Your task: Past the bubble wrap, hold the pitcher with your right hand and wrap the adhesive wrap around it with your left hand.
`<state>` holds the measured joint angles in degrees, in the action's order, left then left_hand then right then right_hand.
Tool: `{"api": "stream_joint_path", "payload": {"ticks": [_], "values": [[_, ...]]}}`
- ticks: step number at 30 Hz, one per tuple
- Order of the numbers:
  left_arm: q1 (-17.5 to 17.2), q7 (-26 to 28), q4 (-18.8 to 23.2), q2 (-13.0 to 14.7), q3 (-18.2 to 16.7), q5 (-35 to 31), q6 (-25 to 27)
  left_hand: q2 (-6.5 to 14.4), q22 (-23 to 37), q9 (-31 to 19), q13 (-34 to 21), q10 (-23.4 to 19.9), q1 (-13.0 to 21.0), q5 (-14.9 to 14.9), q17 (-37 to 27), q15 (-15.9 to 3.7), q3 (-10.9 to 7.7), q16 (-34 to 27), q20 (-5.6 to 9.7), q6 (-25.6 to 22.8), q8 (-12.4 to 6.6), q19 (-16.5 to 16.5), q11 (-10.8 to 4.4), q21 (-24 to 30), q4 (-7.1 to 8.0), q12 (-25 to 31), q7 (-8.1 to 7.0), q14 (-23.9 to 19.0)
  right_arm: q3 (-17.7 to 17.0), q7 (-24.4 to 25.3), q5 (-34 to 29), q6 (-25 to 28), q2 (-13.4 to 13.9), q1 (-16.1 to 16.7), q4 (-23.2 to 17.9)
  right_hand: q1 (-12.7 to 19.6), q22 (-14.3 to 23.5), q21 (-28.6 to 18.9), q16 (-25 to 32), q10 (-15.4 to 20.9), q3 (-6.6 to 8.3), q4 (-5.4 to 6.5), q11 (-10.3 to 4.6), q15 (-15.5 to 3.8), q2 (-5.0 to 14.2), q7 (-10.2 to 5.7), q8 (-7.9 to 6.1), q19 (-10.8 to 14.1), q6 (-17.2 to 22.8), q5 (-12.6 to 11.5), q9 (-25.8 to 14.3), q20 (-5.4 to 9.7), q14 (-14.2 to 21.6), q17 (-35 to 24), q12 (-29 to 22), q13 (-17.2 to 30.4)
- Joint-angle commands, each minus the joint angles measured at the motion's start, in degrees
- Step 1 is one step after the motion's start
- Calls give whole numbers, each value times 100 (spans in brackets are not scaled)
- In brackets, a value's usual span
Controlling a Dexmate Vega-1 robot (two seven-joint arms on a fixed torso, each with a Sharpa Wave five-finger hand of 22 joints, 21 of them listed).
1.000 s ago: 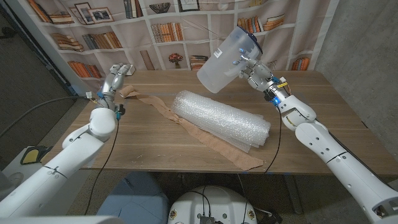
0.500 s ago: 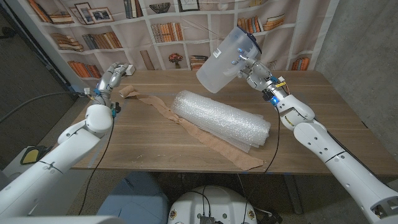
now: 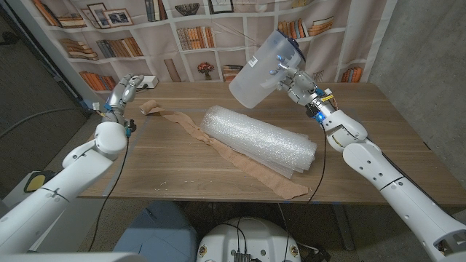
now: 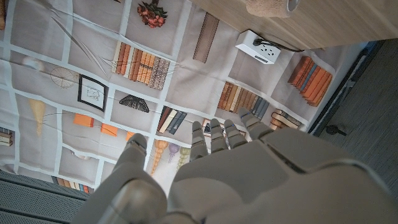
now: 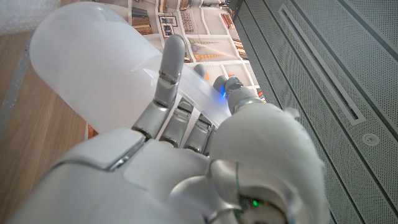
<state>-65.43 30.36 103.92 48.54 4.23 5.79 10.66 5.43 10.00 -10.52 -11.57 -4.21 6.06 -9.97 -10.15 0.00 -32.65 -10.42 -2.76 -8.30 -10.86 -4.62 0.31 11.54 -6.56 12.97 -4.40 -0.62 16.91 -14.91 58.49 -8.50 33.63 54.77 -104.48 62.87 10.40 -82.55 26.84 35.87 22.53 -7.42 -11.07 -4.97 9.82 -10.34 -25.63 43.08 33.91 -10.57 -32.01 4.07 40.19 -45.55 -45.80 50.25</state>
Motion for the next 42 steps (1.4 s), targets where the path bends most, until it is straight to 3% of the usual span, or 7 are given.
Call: {"api": "stream_joint_path", "payload": {"ticks": [1,14,25,29,31,37,42], "values": [[-42,77,54,148,-46,-81,334,53,24,-25,-33,-30,28,-5,-5,31,-31,-20,-6,-19,-30,-28,7,1,7,30,33,-19,41,44,-36,10,24,30,-103,-38,-3,-41,34,61,23,-28,-10,-833,4,-18,18,-1646,13,14,-15,501,1226,-1534,7,-1],[-15,-14,33,319,-77,-122,477,47,24,-25,-34,-26,33,-1,-6,46,-33,-19,-4,7,-18,-26,15,-2,7,25,49,-15,-9,105,-47,-5,111,133,-235,-43,-7,-50,9,61,26,-28,3,-833,3,-14,36,-1683,15,15,-22,492,1239,-1553,6,31],[295,-150,-226,525,206,-331,574,42,24,-26,-34,-40,38,1,-6,34,-35,-21,1,5,-18,-37,-7,0,6,27,46,-22,2,98,-46,-13,132,165,-279,-48,-10,-64,-15,67,30,-30,-3,-834,1,-18,44,-1674,26,16,-38,497,1250,-1569,27,26],[384,99,-308,504,384,-604,646,43,24,-26,-35,-43,43,2,-6,28,-38,-14,14,7,-17,-37,-5,-1,4,27,32,-8,-15,157,-44,-12,148,217,-321,-48,-11,-68,-28,72,31,-32,-9,-834,0,-17,48,-1677,36,15,-40,489,1252,-1573,37,21],[404,151,-324,492,411,-646,638,47,25,-27,-38,-111,62,5,-6,-30,-47,52,90,-25,-29,22,-19,-25,-2,50,35,223,-16,149,-43,-23,152,234,-327,-49,-12,-68,-26,74,31,-32,-12,-834,-1,-5,53,-1679,30,15,-39,490,1259,-1578,37,24],[573,45,-434,596,563,-758,650,37,22,-26,-41,-246,102,10,0,-152,-59,6,293,-82,-42,-30,-79,-4,-32,98,61,178,-21,181,-35,-12,169,273,-360,-48,-14,-69,-42,74,33,-35,-7,-834,-1,-13,59,-1681,35,14,-44,493,1259,-1581,46,23],[718,-38,-527,637,683,-815,732,33,21,-26,-42,-267,113,10,1,-177,-60,-1,304,-80,-39,-34,-96,-4,-40,104,49,164,-24,200,-41,-31,166,291,-380,-49,-15,-70,-56,79,35,-36,-14,-833,-1,-20,66,-1684,37,14,-50,488,1259,-1586,46,36]]}}
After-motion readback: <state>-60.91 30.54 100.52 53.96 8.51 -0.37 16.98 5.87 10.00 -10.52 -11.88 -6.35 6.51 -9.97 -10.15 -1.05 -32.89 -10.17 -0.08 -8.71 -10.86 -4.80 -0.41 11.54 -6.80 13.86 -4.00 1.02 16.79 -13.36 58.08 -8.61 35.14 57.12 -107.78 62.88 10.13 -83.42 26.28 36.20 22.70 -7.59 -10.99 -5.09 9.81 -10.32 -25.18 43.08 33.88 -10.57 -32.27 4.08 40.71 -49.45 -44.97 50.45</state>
